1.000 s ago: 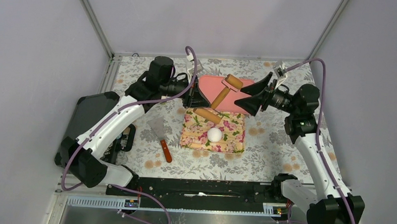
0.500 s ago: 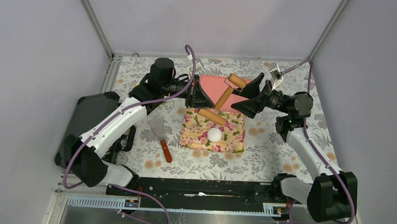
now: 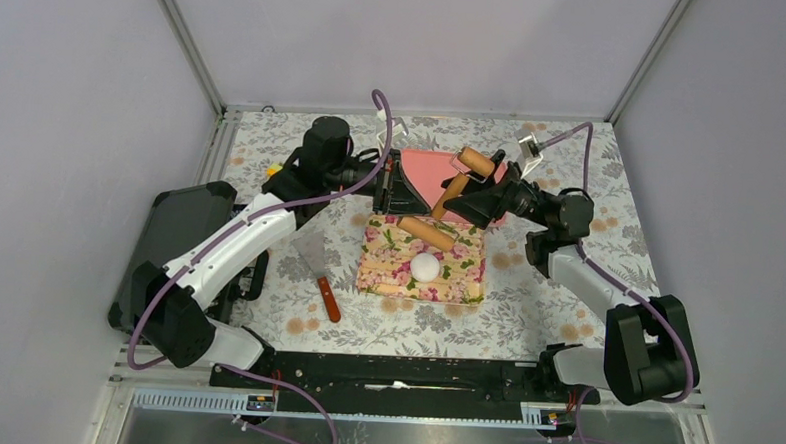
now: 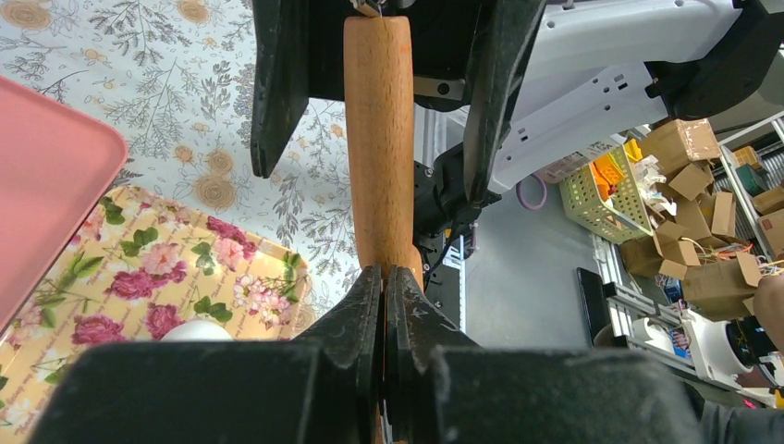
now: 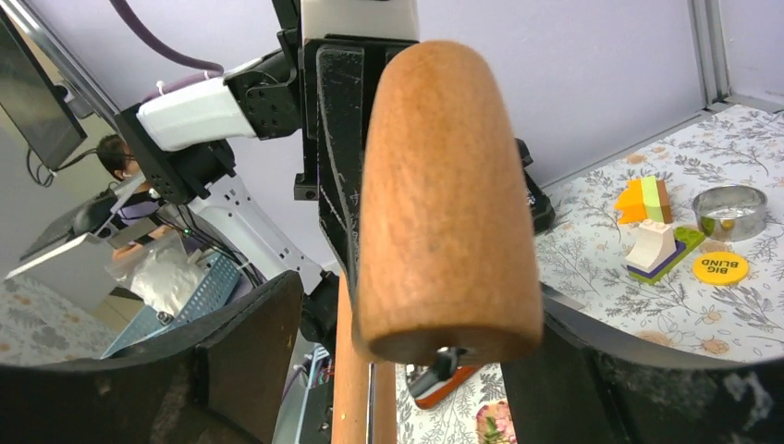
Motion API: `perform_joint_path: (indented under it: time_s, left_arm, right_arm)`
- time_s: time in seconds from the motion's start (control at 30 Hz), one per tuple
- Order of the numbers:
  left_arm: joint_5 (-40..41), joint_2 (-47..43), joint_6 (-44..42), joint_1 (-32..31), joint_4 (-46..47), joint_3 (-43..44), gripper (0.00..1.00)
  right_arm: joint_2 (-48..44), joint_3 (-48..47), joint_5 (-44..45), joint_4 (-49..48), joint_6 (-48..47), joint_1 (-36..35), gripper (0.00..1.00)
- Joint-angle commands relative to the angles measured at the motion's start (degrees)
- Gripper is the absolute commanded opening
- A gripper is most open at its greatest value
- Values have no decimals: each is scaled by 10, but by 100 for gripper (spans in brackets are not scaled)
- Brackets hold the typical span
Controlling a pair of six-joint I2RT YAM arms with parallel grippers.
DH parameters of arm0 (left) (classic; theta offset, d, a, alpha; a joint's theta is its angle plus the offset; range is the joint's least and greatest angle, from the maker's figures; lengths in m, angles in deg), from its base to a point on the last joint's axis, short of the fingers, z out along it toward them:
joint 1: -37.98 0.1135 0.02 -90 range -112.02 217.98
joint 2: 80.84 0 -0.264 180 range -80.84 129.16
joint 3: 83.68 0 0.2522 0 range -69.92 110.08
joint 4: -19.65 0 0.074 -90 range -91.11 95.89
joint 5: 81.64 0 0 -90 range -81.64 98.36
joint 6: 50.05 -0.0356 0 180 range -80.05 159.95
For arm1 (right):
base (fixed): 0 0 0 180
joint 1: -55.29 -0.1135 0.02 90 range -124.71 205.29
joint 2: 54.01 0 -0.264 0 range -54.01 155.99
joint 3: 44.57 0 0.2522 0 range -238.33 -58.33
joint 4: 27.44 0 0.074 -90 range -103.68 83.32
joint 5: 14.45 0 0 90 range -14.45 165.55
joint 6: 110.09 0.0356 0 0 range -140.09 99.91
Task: Roll out the dumpling wrappers from the dough
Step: Pick up the rolling pin from the center of the board.
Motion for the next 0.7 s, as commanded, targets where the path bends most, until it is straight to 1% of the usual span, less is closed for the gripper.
perform_joint_path:
  time_s: [0.0, 0.03, 0.07, 0.1, 0.17, 0.2, 0.23, 0.4, 0.53, 0.67]
  left_arm:
    - [-18, -3, 8, -3, 56, -1, 0]
    - [-18, -3, 8, -2, 56, -1, 0]
    - [-18, -2, 8, -3, 56, -1, 0]
    - [-17, -1, 8, -3, 56, 0, 0]
    - [-14, 1, 7, -3, 56, 2, 0]
    - [-14, 2, 7, -3, 56, 3, 0]
    - [-14, 3, 6, -3, 55, 5, 0]
    - [-6, 4, -8, -3, 35, 12, 0]
    - [0, 0, -25, -3, 20, 12, 0]
    - [6, -6, -39, -3, 10, 5, 0]
  right_arm:
    - [9, -9, 37, -110, 51, -7, 77]
    - [11, -9, 39, -112, 54, -8, 73]
    - [14, -9, 40, -115, 57, -9, 66]
    - [17, -7, 42, -126, 65, -9, 56]
    - [20, -5, 43, -137, 73, -10, 21]
    - [20, -3, 44, -137, 73, -10, 7]
    - [19, -1, 45, -136, 73, -10, 0]
    - [11, 2, 46, -132, 67, -10, 0]
    - [0, -4, 41, -100, 52, -10, 0]
    - [0, -17, 34, -94, 60, -9, 0]
